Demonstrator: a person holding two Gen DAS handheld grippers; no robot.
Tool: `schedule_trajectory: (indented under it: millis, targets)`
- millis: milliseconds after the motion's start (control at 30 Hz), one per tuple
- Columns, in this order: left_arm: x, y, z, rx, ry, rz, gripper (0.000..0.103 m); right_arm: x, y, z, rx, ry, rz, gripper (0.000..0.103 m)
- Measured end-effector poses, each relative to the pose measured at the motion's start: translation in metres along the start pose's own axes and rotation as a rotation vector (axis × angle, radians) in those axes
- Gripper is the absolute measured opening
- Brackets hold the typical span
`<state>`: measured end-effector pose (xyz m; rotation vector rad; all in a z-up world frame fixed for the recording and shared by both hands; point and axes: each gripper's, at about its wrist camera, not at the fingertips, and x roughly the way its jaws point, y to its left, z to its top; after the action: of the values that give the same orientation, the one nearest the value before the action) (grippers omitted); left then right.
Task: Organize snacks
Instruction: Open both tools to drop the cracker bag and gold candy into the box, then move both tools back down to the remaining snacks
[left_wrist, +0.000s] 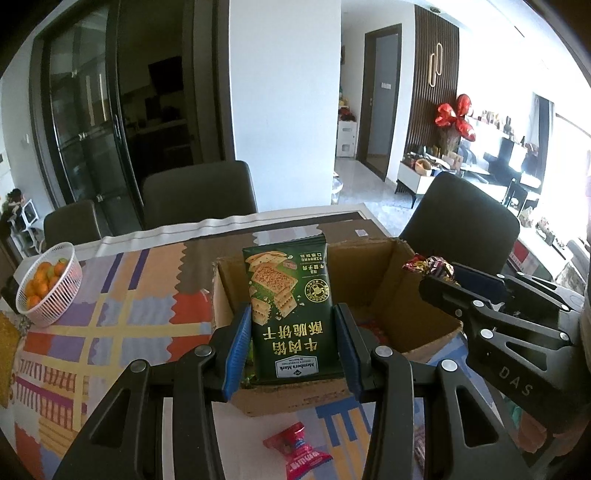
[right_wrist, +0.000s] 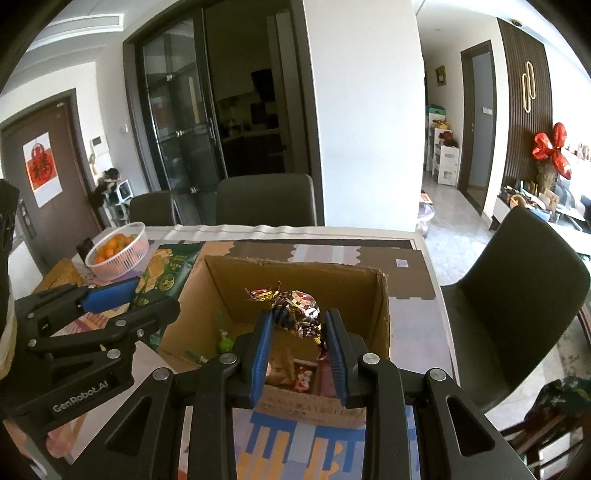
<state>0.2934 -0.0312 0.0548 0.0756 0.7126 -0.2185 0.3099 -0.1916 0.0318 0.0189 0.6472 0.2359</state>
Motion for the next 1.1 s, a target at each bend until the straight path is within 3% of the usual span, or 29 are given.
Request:
schedule_trajectory:
  millis: [67, 167, 267, 533, 667, 1100]
  targets:
    - [0.006, -0.001, 0.002, 0.009, 0.004, 0.01, 0.045, 0.005, -0.002, 0.002, 0.002, 0.006, -0.006, 0.03]
    - [0.006, -0.002, 0.002, 0.011, -0.003, 0.045, 0.058, 0.01, -0.004, 0.001, 0.007, 0.02, -0.016, 0.041]
    - [0.0, 0.0, -0.001, 0.007, -0.002, 0.061, 0.06, 0.007, -0.004, -0.003, 0.021, 0.026, -0.031, 0.047]
    - [-0.034, -0.007, -0.022, 0.027, -0.042, 0.078, 0.07, -0.026, 0.0, -0.02, -0.004, -0.018, -0.067, 0.052]
    - [-0.053, -0.014, -0.037, 0.045, -0.07, 0.085, 0.071, -0.043, 0.003, -0.028, -0.018, -0.034, -0.073, 0.057]
    - [-0.08, -0.03, -0.082, 0.038, -0.05, 0.062, 0.073, -0.079, 0.005, -0.077, -0.013, -0.017, -0.077, 0.057]
